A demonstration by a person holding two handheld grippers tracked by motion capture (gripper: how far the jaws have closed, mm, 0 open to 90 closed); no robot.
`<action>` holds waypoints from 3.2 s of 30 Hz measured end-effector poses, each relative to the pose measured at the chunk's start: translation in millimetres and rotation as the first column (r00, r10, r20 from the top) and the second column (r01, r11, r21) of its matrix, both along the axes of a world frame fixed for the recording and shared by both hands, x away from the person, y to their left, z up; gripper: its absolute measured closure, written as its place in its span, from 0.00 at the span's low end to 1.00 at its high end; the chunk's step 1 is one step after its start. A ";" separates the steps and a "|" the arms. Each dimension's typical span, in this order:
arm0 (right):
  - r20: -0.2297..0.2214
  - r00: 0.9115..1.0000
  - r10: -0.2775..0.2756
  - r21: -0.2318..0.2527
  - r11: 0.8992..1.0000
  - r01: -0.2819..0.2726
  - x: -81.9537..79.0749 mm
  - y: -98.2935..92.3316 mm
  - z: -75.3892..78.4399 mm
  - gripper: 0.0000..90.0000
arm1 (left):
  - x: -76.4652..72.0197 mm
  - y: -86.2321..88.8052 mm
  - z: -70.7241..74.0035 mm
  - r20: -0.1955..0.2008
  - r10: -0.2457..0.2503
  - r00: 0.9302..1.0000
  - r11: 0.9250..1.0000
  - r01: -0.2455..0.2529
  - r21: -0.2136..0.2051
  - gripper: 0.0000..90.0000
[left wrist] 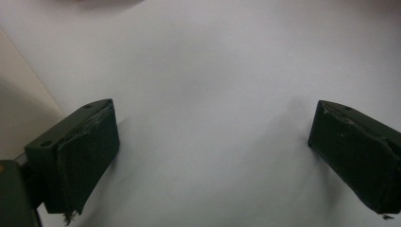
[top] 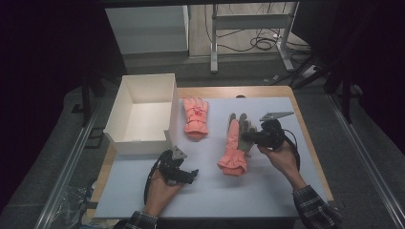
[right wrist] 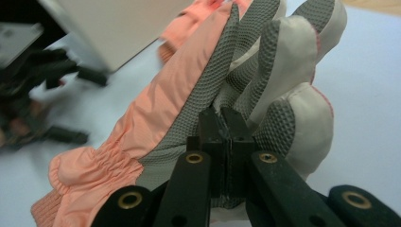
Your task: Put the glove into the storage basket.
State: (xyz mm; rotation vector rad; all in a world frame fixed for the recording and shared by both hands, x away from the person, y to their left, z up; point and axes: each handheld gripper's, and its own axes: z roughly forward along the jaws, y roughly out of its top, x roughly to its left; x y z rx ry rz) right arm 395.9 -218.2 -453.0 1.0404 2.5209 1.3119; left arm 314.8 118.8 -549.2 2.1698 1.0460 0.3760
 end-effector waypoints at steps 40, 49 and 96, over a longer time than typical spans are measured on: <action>0.066 0.996 0.051 -0.094 0.995 -0.045 30.7 49.2 -14.8 0.56 | 0.0 0.2 0.0 -0.001 -0.002 1.000 1.000 0.002 0.002 0.03; 0.067 0.997 0.038 -0.075 0.997 -0.033 63.2 85.1 -6.9 0.48 | 0.1 0.3 0.0 -0.001 -0.002 1.000 1.000 0.002 0.003 0.03; -0.036 0.998 -0.057 -0.266 0.963 0.046 154.2 202.2 -49.4 0.83 | -0.3 -0.1 -0.1 -0.004 0.002 1.000 1.000 -0.002 -0.002 0.03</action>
